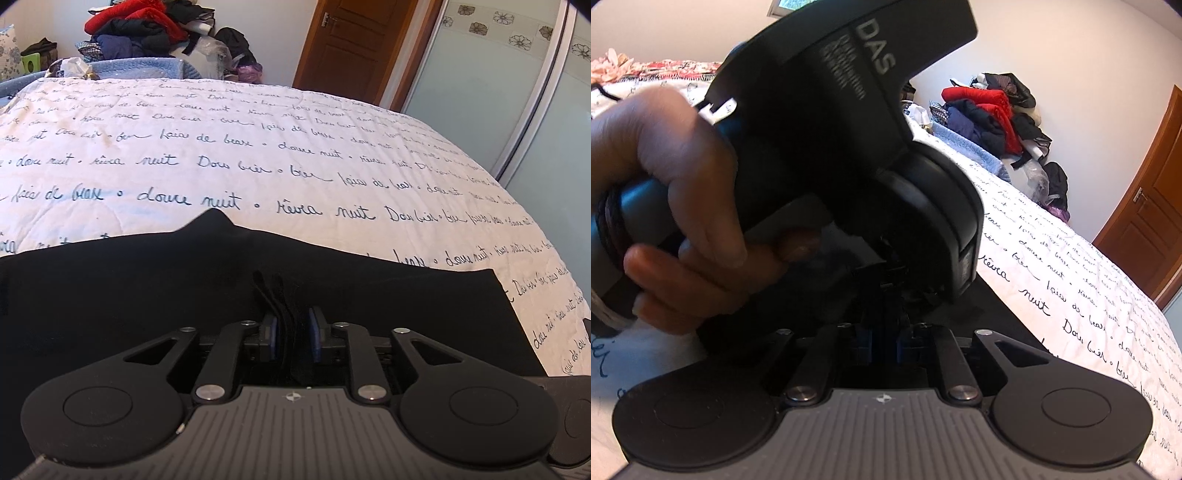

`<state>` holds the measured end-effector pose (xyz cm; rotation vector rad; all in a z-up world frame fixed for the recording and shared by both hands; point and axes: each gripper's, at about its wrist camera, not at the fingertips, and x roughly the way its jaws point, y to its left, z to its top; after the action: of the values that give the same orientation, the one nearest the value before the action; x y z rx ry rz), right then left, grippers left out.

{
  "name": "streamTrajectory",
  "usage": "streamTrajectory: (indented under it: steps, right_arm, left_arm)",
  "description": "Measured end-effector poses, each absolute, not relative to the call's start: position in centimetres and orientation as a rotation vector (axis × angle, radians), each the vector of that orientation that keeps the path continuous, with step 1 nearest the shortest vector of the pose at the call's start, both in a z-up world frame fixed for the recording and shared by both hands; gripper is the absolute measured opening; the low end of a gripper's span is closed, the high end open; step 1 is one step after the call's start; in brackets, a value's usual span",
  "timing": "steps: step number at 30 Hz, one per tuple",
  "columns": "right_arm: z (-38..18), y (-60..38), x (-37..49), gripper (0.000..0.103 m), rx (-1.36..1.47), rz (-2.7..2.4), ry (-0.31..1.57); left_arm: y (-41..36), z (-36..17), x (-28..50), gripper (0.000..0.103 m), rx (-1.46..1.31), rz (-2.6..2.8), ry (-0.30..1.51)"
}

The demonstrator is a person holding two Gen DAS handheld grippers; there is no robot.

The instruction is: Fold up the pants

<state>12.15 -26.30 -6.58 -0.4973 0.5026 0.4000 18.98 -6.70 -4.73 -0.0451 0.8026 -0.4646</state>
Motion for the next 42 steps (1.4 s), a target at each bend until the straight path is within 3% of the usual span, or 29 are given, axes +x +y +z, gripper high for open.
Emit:
streamTrajectory:
  steps: [3, 5, 7, 22, 24, 31, 42]
  right_arm:
    - [-6.7, -26.0, 12.1, 0.022, -0.522, 0.385, 0.506]
    - [-6.5, -25.8, 11.9, 0.044, -0.541, 0.369, 0.500]
    - [-6.2, -25.6, 11.3, 0.057, -0.561, 0.366, 0.483]
    - [-1.9, -18.7, 8.7, 0.058, -0.654, 0.609, 0.359]
    - [-2.0, -16.7, 8.5, 0.058, -0.703, 0.654, 0.340]
    - [-4.8, -9.3, 7.8, 0.058, -0.870, 0.810, 0.277]
    - [-10.4, -4.8, 9.0, 0.055, -1.033, 0.686, 0.193]
  left_arm:
    - [-6.0, -4.3, 18.9, 0.037, -0.041, -0.435, 0.799]
    - [-5.2, -4.1, 18.8, 0.044, -0.040, -0.406, 0.797]
    - [-3.8, -3.8, 18.6, 0.050, -0.051, -0.369, 0.796]
    - [13.0, -0.6, 14.2, 0.057, -0.246, -0.031, 0.756]
    - [14.7, 0.2, 13.2, 0.062, -0.257, 0.002, 0.742]
    - [20.6, 0.4, 10.6, 0.068, -0.449, 0.014, 0.797]
    - [24.9, -4.9, 11.5, 0.071, -0.885, -0.151, 0.932]
